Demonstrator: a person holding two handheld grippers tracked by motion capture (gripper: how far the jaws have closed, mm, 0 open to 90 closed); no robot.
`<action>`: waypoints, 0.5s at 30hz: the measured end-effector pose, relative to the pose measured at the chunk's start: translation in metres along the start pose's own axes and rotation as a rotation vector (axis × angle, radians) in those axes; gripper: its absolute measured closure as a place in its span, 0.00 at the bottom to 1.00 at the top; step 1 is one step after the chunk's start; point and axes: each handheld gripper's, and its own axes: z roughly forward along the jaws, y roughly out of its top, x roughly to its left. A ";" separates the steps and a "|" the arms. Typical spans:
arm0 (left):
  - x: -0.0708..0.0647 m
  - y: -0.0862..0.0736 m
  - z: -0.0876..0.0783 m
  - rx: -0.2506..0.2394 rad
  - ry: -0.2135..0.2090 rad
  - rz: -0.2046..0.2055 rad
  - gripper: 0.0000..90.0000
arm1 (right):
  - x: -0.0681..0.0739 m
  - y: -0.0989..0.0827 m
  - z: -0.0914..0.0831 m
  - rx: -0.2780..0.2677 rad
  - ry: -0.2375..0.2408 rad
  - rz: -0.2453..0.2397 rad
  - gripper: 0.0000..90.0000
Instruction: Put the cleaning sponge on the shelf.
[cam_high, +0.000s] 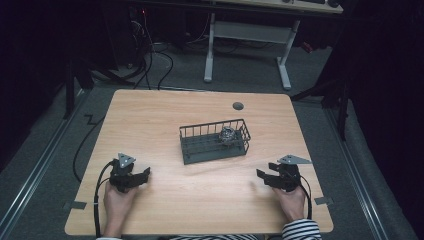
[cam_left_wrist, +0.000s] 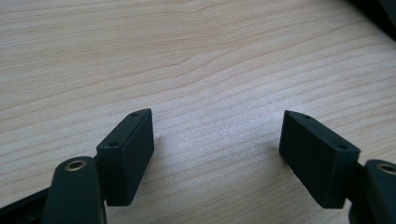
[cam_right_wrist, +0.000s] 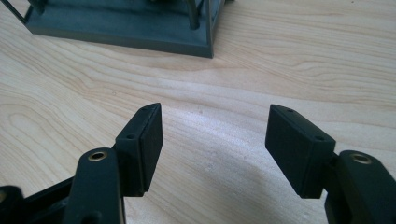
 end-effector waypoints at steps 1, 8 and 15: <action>0.000 0.000 0.000 0.000 0.000 0.000 0.30 | 0.000 -0.001 0.001 0.004 -0.003 -0.001 0.41; 0.000 0.000 0.000 0.000 0.000 0.000 0.30 | 0.005 -0.007 0.008 0.022 -0.036 -0.025 0.41; 0.000 0.000 0.000 0.000 0.001 0.001 0.30 | 0.008 -0.014 0.019 0.038 -0.074 -0.064 0.40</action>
